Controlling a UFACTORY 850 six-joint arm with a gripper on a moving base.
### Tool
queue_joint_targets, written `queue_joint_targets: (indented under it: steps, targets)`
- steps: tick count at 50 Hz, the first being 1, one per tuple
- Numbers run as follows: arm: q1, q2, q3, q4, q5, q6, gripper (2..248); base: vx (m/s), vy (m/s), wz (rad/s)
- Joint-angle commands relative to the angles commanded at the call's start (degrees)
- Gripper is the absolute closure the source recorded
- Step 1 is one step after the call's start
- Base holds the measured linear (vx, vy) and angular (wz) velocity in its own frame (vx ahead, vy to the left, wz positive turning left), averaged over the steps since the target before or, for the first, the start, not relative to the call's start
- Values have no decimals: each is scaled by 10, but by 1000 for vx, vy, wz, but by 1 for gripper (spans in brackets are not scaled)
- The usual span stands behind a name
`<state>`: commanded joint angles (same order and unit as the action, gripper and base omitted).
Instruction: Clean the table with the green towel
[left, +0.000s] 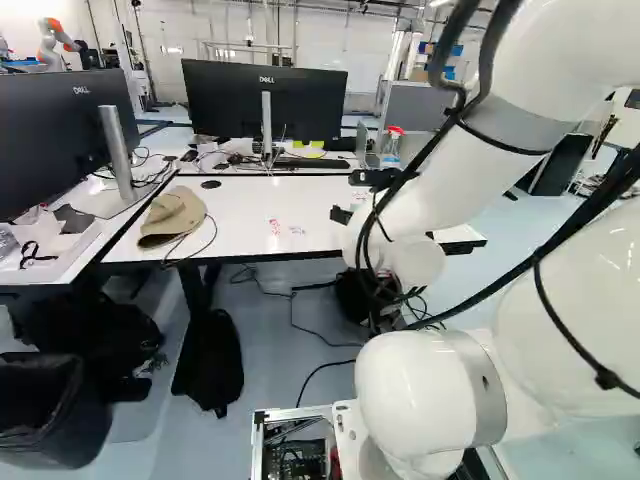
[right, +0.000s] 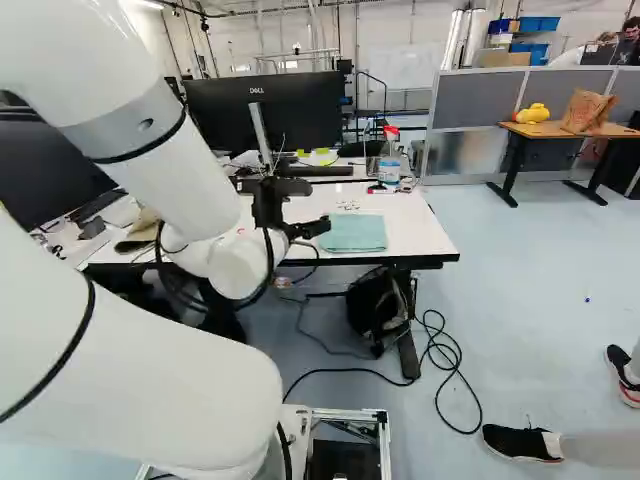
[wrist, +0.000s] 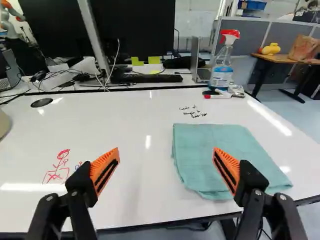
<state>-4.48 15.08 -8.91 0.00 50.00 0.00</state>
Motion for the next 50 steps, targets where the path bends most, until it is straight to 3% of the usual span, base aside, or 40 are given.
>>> queue_joint_targets:
  steps: [50]
  targets:
    - [-100, -92, -97, 0, 0, 0, 3, 0, 0, 0]
